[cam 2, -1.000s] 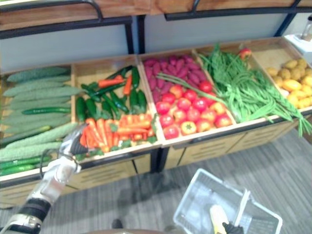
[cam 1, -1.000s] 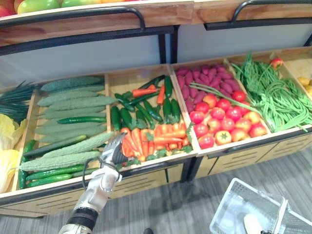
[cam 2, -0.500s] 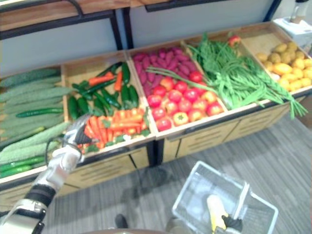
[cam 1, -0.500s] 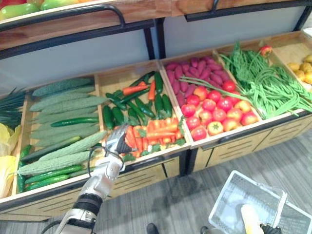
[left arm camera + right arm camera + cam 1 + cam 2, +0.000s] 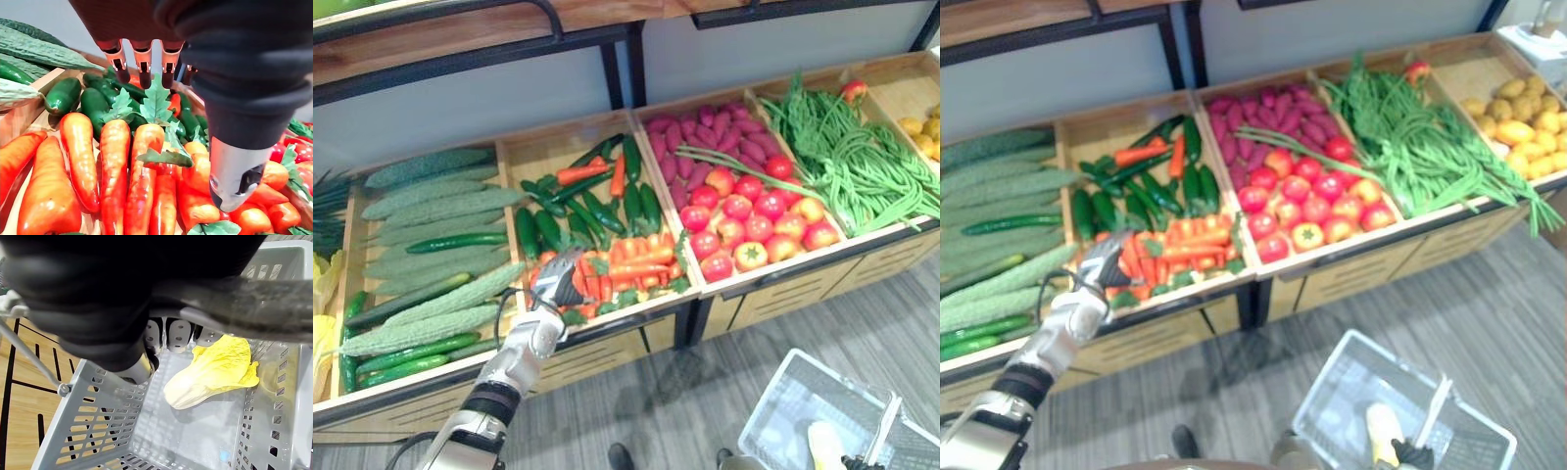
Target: Pick vegetable in the basket
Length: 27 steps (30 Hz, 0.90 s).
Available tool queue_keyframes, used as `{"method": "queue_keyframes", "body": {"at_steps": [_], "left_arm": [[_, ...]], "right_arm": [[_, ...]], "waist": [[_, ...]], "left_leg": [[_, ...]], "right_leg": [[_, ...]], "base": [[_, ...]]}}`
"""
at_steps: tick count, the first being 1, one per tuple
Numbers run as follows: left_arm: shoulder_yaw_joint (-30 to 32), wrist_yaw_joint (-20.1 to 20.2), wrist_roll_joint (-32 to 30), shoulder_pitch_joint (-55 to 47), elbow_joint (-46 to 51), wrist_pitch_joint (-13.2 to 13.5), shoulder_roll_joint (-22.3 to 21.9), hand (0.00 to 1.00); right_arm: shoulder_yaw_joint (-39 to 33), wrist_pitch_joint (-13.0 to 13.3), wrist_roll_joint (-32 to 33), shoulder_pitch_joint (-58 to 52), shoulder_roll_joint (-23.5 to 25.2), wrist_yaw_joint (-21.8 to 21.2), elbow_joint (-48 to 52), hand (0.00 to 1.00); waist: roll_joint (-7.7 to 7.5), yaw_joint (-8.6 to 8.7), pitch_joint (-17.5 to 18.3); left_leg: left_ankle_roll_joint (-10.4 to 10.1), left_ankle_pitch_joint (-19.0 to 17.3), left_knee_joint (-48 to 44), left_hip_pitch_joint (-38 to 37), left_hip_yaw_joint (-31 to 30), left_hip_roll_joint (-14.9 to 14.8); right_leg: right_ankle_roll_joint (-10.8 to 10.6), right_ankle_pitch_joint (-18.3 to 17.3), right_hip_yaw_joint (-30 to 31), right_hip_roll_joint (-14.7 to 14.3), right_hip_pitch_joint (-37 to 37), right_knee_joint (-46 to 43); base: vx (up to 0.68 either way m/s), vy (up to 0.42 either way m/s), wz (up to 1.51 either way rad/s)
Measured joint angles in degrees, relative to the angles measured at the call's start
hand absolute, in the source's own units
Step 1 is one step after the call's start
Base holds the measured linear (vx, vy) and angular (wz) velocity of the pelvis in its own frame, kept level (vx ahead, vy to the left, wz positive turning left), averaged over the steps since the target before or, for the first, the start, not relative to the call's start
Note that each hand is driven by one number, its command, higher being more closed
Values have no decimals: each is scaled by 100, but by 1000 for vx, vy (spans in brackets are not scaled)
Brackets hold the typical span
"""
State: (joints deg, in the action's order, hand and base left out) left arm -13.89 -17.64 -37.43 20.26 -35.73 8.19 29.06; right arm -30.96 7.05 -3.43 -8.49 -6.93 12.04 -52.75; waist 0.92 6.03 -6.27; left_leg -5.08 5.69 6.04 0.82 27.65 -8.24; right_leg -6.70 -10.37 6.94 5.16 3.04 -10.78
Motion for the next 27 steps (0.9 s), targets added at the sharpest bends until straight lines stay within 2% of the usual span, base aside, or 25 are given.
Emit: {"method": "queue_keyframes", "body": {"at_steps": [3,5,11,17,18,19,20,21,22,23,24,27], "left_arm": [[7,-21,0,177,-136,-20,0,0],[9,-50,0,266,-122,-22,-23,0],[27,-172,1,430,-130,-114,-239,0],[38,-220,1,488,-130,-120,-308,0],[40,-220,1,502,-130,-121,-358,0],[46,-219,0,507,-129,-122,-437,0],[46,-220,0,521,-127,-121,-466,0],[51,-220,-2,539,-129,-122,-548,0],[52,-218,-4,542,-135,-120,-589,0],[53,-218,-20,608,-145,-119,-640,0],[64,-221,-72,751,-172,-120,-630,0],[96,-242,-121,838,-266,-132,-488,0]], "right_arm": [[57,56,1,70,0,-1,5,100],[58,77,2,95,-5,-2,34,100],[28,75,18,141,1,16,61,100],[24,74,20,125,-2,121,120,100],[5,74,34,118,-2,123,134,100],[-21,73,115,102,3,128,132,100],[-18,75,123,83,11,134,131,100],[-11,79,122,88,-64,132,139,100],[-11,79,122,85,-125,131,159,100],[-20,67,124,47,-218,139,196,100],[-19,66,131,-7,-180,154,212,100],[-17,57,169,-6,-82,173,204,100]], "waist": [[64,6,-38],[143,5,-15],[164,66,-34],[195,119,-50],[218,142,-68],[200,152,-65],[132,159,-53],[112,155,-69],[172,155,-76],[294,210,-115],[324,234,-108],[148,229,-190]], "left_leg": [[-27,17,1,19,86,-94],[-38,20,1,175,151,-169],[-9,131,0,394,219,-269],[-19,80,1,589,331,-306],[-65,45,2,626,345,-308],[-195,-52,0,635,451,-277],[-141,-40,-89,635,595,-214],[78,-52,-687,724,762,-257],[56,-192,-719,679,792,-272],[35,-115,-212,515,793,-204],[36,4,7,399,824,-92],[37,-3,8,395,899,-33]], "right_leg": [[4,2,111,-104,165,-159],[127,102,232,-181,346,-144],[132,348,418,-292,630,-88],[87,617,552,-308,761,176],[95,678,548,-299,772,232],[102,757,534,-221,776,355],[98,753,522,-96,780,482],[22,802,579,23,783,619],[-24,829,611,32,792,643],[-65,854,598,11,802,648],[-96,872,620,70,820,639],[-161,914,742,105,881,612]], "base": [[13,-54,-19],[-15,-48,-26],[-20,-27,-14],[-64,-21,-11],[-66,-25,3],[-64,-8,4],[-16,4,-6],[39,3,-11],[84,-15,-8],[31,48,5],[1,64,6],[-26,26,-9]]}}
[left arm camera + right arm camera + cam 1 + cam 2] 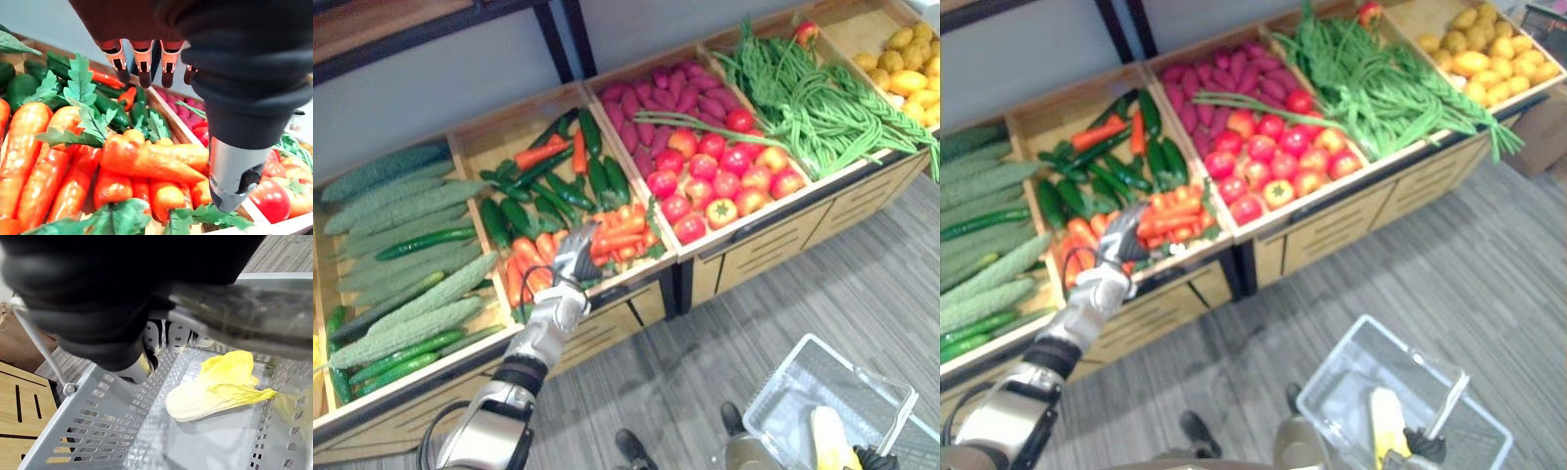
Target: Pick vegetable in the basket
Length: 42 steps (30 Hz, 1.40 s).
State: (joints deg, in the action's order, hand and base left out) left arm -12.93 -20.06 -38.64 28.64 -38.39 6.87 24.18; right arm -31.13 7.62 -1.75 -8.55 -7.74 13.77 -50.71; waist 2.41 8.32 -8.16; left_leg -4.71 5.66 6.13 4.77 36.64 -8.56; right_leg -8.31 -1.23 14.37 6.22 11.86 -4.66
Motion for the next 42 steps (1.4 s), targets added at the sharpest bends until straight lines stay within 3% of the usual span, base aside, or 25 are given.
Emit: {"method": "queue_keyframes", "body": {"at_steps": [12,24,28,30,33,42], "left_arm": [[-11,-1,-2,1,-180,-83,55,0],[-12,-12,0,30,-237,-129,30,0],[-11,-49,0,153,-233,-131,7,0],[-9,-93,1,258,-234,-161,18,0],[12,-153,7,335,-234,-215,99,0],[96,-207,12,448,-235,-249,115,0]], "right_arm": [[72,13,-2,3,-20,14,-43,100],[237,28,4,55,-24,69,-118,100],[244,29,5,62,-48,74,-67,100],[245,23,18,43,0,75,-45,100],[244,20,59,43,3,75,-48,100],[246,42,58,58,-2,85,-100,100]], "waist": [[-33,107,-19],[-51,87,-21],[-74,95,-32],[-181,87,-85],[-254,76,-93],[-255,15,-93]], "left_leg": [[21,97,1,69,-6,-102],[-89,175,2,280,-137,-327],[-147,266,-3,488,16,-314],[-104,308,0,527,46,-229],[-96,303,0,601,8,-168],[-64,330,1,629,-148,-213]], "right_leg": [[-5,13,50,-133,111,-49],[91,80,18,-358,367,-239],[90,167,-118,-251,496,0],[-23,241,-116,-145,478,55],[-26,271,-134,-81,497,85],[18,243,-239,-134,478,50]], "base": [[42,-31,-3],[-15,-46,2],[-34,-24,10],[7,43,6],[29,32,11],[71,6,5]]}}
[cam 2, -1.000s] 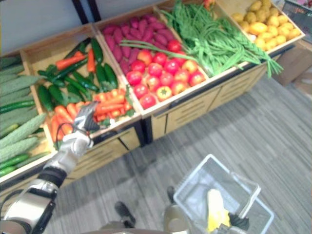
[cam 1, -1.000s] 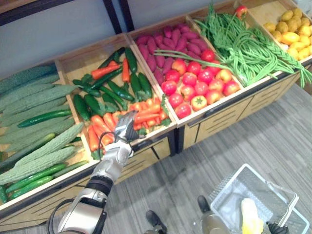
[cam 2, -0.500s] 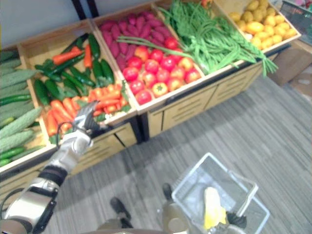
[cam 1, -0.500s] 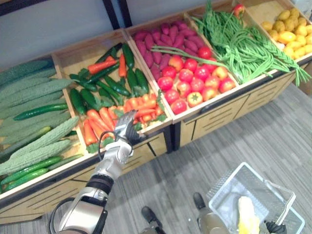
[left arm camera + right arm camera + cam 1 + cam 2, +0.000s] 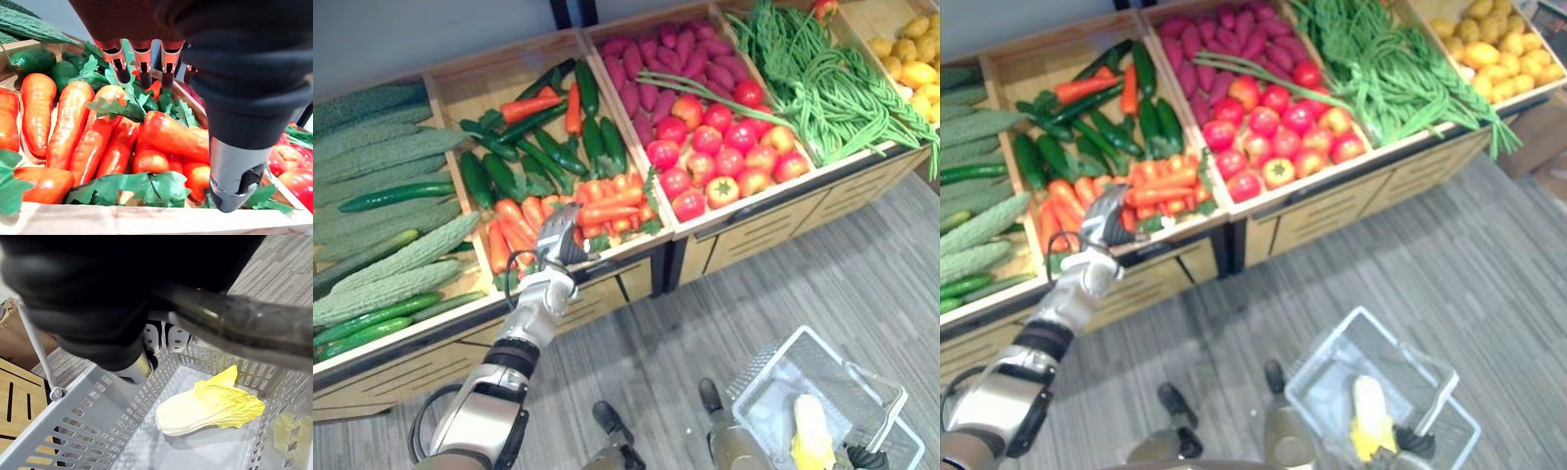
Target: Pick vegetable in the basket
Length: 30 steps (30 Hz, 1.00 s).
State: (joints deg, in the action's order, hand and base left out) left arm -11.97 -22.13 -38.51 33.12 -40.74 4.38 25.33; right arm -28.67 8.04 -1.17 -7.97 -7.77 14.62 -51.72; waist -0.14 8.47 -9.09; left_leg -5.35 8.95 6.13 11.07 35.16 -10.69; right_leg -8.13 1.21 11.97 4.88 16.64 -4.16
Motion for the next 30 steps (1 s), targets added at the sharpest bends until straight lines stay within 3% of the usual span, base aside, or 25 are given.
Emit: {"method": "queue_keyframes", "body": {"at_steps": [10,17,30], "left_arm": [[-1,-16,0,221,0,-3,230,0],[-6,-21,2,612,2,-6,250,0],[-21,-28,3,1018,65,-18,291,0]], "right_arm": [[59,17,4,129,-10,21,-92,100],[255,24,126,178,-15,38,-9,100],[624,77,143,186,-10,97,413,100]], "waist": [[-33,-19,-112],[-138,-99,-219],[-160,-92,-345]], "left_leg": [[-1,38,0,153,-131,-58],[-11,43,0,299,-125,-65],[30,-49,-1,494,41,-111]], "right_leg": [[56,-43,-121,-51,92,-55],[55,-41,-203,-38,238,-83],[61,-33,-200,-50,519,-176]], "base": [[19,-5,6],[30,1,2],[53,7,-3]]}}
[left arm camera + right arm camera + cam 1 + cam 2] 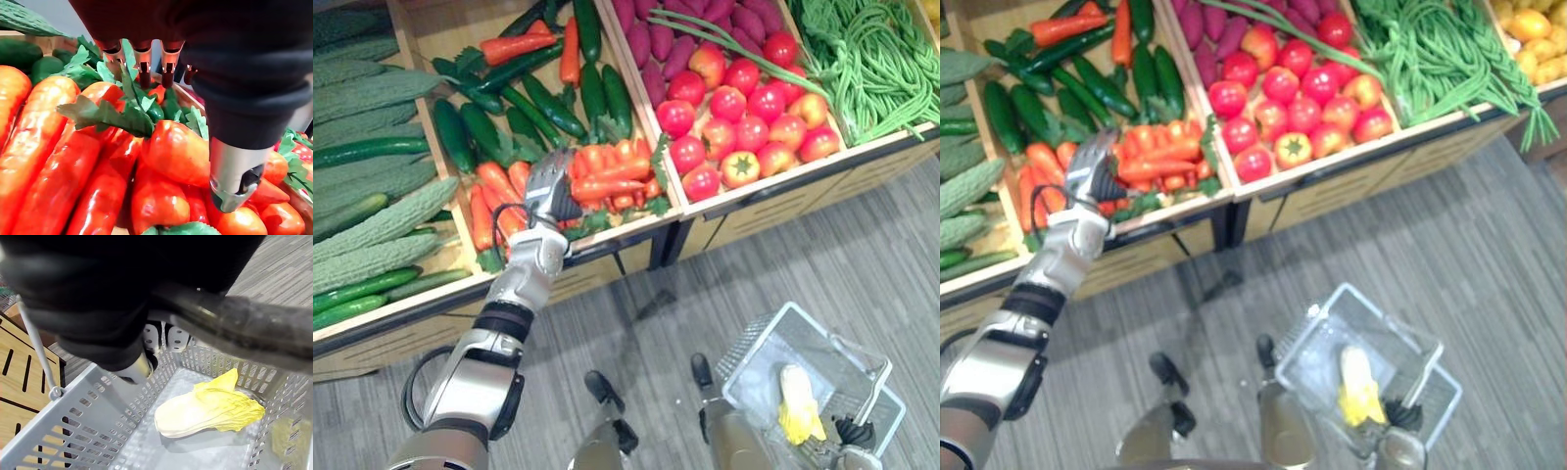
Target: Pick vegetable in the basket
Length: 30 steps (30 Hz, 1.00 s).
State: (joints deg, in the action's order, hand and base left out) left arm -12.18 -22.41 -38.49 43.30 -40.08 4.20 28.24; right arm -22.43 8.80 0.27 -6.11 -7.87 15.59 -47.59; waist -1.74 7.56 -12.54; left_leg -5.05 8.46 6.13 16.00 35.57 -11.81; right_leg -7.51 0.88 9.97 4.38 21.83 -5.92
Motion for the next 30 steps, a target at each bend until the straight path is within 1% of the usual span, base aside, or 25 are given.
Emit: {"method": "queue_keyframes", "body": {"at_steps": [3,11,17,23,26,27,28,29,30], "left_arm": [[-87,-2,0,100,0,0,-9,0],[-104,-119,-1,191,0,-52,-258,0],[-126,-121,-3,192,0,-52,-402,0],[-136,-121,-3,185,-13,-59,-567,0],[-117,-121,-2,185,-21,-64,-567,0],[-103,-121,-2,184,-34,-71,-569,100],[-100,-121,-1,184,-45,-80,-574,100],[-81,-121,2,183,-138,-112,-610,100],[-81,-120,3,179,-161,-119,-622,100]], "right_arm": [[37,2,31,-2,0,27,17,100],[107,15,31,-9,5,26,191,100],[108,15,32,-9,5,27,246,100],[109,16,33,-16,5,48,299,100],[133,15,33,-17,-1,54,379,100],[199,24,33,-16,-12,57,416,100],[223,34,32,-14,-14,61,420,100],[266,62,32,-14,-13,86,424,100],[267,64,32,-15,-13,94,431,100]], "waist": [[1,-1,-1],[18,-13,-10],[59,-18,-33],[156,-17,-52],[178,-25,-51],[179,-33,-51],[181,-35,-52],[203,-42,-47],[216,-41,-47]], "left_leg": [[-4,-24,0,-4,2,0],[-4,-85,0,-5,168,-29],[-17,-95,0,-7,309,-60],[-19,-96,0,-9,320,-88],[-20,-98,0,-8,335,-99],[-20,-98,-1,4,367,-103],[-20,-98,0,8,384,-112],[-20,-97,-1,7,458,-151],[-20,-97,-1,7,471,-163]], "right_leg": [[2,2,-1,0,14,-37],[28,23,72,-48,193,-231],[29,23,156,-78,263,-240],[29,23,169,-120,313,-339],[29,24,174,-133,358,-386],[36,28,179,-140,400,-418],[52,41,180,-146,409,-414],[113,89,175,-176,425,-410],[117,101,174,-187,428,-410]], "base": [[67,16,0],[66,13,-8],[70,6,-8],[66,5,-3],[64,-1,-4],[67,-1,-8],[55,-1,-10],[45,0,-7],[61,2,-5]]}}
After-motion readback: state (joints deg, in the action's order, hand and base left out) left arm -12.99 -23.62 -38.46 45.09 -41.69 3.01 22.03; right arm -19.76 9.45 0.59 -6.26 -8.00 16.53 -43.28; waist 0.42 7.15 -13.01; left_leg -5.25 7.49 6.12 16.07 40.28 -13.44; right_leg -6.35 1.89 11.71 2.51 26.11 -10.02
